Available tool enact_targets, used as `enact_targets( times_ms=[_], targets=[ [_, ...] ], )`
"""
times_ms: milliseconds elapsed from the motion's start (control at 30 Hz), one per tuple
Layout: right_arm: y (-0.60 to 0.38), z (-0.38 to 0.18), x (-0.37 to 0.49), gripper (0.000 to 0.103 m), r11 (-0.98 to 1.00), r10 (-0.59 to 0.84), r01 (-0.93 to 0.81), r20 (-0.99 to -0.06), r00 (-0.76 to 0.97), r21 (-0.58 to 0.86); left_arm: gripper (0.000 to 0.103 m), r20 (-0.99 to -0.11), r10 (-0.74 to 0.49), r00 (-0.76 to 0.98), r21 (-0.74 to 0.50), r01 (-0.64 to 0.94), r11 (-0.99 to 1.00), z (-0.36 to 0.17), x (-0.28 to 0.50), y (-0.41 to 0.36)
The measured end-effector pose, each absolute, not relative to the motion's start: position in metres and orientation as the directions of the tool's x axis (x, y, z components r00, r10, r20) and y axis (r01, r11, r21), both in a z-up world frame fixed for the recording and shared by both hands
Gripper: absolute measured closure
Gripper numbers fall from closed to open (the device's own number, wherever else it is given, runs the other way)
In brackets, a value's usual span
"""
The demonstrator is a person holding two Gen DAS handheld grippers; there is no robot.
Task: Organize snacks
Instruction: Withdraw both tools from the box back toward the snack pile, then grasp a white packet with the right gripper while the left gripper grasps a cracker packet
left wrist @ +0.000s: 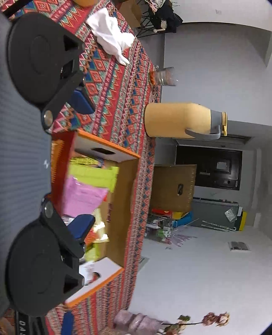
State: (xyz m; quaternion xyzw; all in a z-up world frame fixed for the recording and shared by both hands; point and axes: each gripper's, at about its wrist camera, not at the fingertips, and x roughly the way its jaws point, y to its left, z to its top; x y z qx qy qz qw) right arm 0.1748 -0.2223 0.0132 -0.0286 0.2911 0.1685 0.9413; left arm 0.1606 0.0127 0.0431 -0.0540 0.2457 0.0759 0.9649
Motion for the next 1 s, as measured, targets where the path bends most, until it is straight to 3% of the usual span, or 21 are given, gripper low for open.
enact_targets(
  times_ms=[333, 467, 533, 700, 1000],
  targets=[
    [-0.204, -0.019, 0.140, 0.002, 0.964, 0.226, -0.264, -0.626, 0.746, 0.033, 0.000, -0.546, 0.000, 0.838, -0.051, -0.033, 0.998, 0.012, 0.129, 0.031],
    [-0.196, -0.028, 0.131, 0.021, 0.971, 0.198, -0.234, -0.675, 0.711, 0.038, 0.000, -0.587, -0.055, 0.807, -0.046, 0.035, 0.998, 0.003, 0.130, 0.044],
    [-0.193, -0.032, 0.128, 0.025, 0.973, 0.187, -0.227, -0.698, 0.691, 0.036, 0.000, -0.611, -0.082, 0.788, -0.049, 0.065, 0.997, -0.001, 0.130, 0.050],
    [-0.184, -0.038, 0.121, 0.051, 0.978, 0.173, -0.201, -0.729, 0.663, 0.049, 0.000, -0.629, -0.114, 0.769, -0.041, 0.114, 0.993, -0.006, 0.129, 0.059],
    [-0.182, -0.043, 0.115, 0.062, 0.980, 0.152, -0.200, -0.723, 0.674, 0.020, 0.000, -0.630, -0.100, 0.770, -0.057, 0.083, 0.995, -0.007, 0.124, 0.058]
  ],
)
